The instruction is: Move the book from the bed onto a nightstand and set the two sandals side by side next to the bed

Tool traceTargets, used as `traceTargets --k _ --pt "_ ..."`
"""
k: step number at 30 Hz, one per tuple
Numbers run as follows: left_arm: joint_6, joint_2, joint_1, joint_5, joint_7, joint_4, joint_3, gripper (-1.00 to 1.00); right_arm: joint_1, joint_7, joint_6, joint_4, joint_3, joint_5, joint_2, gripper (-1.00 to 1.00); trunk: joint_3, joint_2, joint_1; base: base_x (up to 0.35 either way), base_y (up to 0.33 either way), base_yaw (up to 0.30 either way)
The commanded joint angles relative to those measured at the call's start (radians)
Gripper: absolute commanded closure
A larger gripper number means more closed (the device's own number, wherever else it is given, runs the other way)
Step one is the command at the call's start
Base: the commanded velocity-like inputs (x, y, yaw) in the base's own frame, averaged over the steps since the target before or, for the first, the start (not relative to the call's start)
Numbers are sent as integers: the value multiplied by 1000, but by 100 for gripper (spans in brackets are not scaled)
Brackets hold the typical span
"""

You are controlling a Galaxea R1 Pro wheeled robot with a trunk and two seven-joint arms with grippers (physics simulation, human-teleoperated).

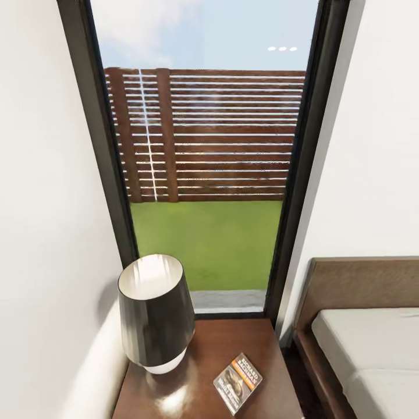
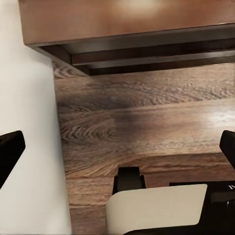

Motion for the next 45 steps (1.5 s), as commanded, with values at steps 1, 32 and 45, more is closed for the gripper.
traceTargets --k 1,32,45 --pt "-2 1 2 8 10 -2 -9 -100 14 -2 -17 9 8 -8 -1 -100 2 7 -4 0 0 0" --pt "-69 2 106 9 56 0 -7 -100 242 -6 -111 52 7 -12 -11 -100 99 224 -123 0 0 0" --pt "-71 2 156 12 57 0 -6 -100 247 -6 -111 52 5 -11 -16 -100 140 315 -173 0 0 0"
